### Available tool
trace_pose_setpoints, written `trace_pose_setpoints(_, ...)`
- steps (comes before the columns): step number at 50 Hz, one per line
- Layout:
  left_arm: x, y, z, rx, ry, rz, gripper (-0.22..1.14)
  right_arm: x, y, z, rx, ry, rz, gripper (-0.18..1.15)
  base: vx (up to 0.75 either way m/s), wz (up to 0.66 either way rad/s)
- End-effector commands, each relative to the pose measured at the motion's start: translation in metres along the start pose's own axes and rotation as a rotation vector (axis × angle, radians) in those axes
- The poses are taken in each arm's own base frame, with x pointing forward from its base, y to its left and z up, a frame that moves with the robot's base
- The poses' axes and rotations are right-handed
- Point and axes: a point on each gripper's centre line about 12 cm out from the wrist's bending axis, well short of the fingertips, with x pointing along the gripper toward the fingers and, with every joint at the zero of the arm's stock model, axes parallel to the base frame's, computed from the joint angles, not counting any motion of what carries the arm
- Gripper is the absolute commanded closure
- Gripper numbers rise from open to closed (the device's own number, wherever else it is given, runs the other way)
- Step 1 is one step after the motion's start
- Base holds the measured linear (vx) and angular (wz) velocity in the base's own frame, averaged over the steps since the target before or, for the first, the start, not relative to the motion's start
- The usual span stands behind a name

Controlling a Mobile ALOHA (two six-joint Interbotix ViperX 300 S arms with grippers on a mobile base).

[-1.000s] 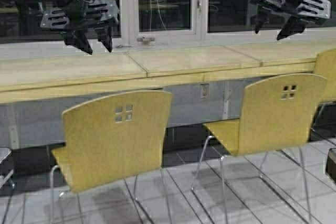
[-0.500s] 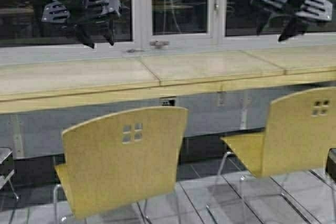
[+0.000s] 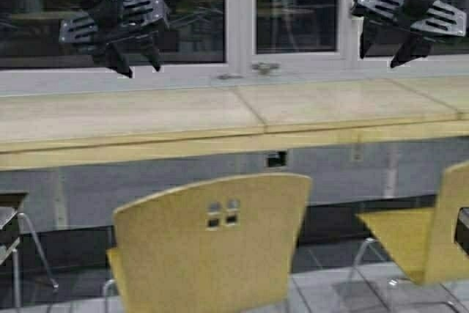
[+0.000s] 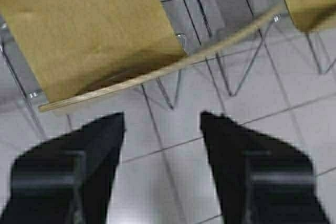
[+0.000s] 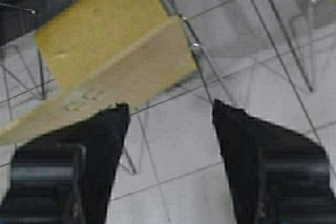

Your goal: Push the chairs under the table

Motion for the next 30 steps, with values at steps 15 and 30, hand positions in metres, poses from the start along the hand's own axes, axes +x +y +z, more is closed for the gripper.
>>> trace_pose_setpoints(15,0.01,-0.045,-0.041,-0.429,0.029,-0.079,0.08,0.012,-0.016,-0.03,0.213,0.056,-0.047,0.11,0.17,0.31)
trace_pose_setpoints(30,0.034,-0.107,-0.089,-0.864,0.06,-0.117,0.08,0.035,-0.028,-0.054,0.528,0.086,-0.116,0.11,0.12,0.11)
